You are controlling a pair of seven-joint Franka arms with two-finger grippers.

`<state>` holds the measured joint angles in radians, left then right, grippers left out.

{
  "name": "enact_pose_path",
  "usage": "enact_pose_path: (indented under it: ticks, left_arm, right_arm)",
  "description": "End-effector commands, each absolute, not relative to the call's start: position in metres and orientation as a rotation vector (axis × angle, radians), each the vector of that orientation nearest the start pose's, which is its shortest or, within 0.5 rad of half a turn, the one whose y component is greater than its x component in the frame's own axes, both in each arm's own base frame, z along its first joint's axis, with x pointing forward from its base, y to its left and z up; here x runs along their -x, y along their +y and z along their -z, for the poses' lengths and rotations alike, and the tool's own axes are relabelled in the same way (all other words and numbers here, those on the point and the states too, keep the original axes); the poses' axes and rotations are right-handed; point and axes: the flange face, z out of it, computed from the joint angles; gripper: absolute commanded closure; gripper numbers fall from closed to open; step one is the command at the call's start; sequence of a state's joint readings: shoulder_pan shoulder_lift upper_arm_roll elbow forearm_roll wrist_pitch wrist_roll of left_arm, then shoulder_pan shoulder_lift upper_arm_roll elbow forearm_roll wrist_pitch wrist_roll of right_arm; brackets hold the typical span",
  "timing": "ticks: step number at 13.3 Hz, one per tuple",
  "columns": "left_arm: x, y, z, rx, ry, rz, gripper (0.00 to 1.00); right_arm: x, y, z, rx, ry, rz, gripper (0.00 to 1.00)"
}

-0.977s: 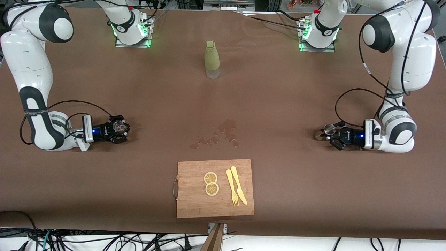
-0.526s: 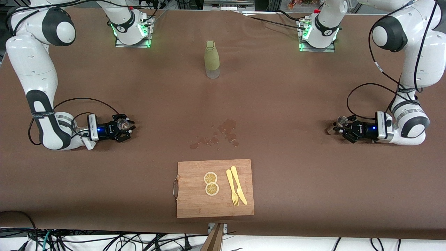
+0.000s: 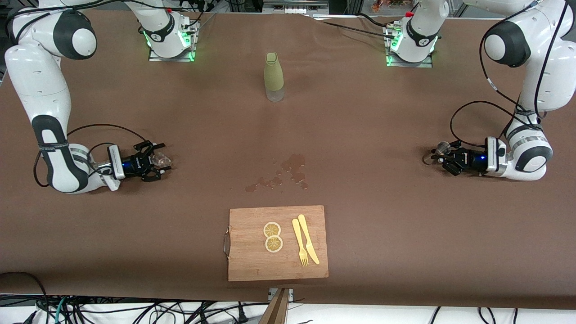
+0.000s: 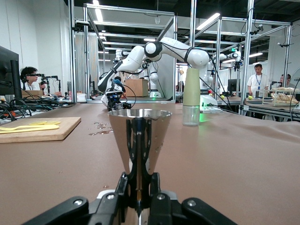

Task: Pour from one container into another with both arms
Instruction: 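Lower the beaker with the right gripper while the left gripper lowers the jigger, then open both grippers, releasing the beaker and jigger on the table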

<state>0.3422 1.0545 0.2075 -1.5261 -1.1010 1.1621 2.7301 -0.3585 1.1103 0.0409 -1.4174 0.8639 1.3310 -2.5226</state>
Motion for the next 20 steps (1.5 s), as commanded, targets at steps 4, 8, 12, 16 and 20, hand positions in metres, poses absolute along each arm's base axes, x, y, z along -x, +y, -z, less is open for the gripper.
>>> enact_pose_path:
  ticks: [4, 8, 12, 16, 20]
  left_arm:
    - [-0.524, 0.181, -0.043, -1.085, -1.360, -1.106, 1.00]
    - [-0.524, 0.185, -0.036, -1.120, -1.359, -1.079, 0.51]
    - [-0.547, 0.210, -0.064, -1.248, -1.327, -0.961, 0.00]
    - [-0.576, 0.223, -0.119, -1.450, -1.246, -0.650, 0.00]
    - [-0.597, 0.219, -0.186, -1.716, -1.049, -0.314, 0.00]
  right_arm:
    - [-0.591, -0.140, -0.095, 1.194, -1.377, 0.600, 0.00]
    - [-0.597, -0.146, -0.105, 1.253, -1.341, 0.531, 0.00]
    - [-0.617, -0.166, -0.187, 1.524, -1.293, 0.310, 0.00]
    - [-0.629, -0.181, -0.276, 1.863, -1.160, 0.085, 0.00]
    - [-0.637, -0.158, -0.369, 2.219, -1.063, -0.147, 0.00]
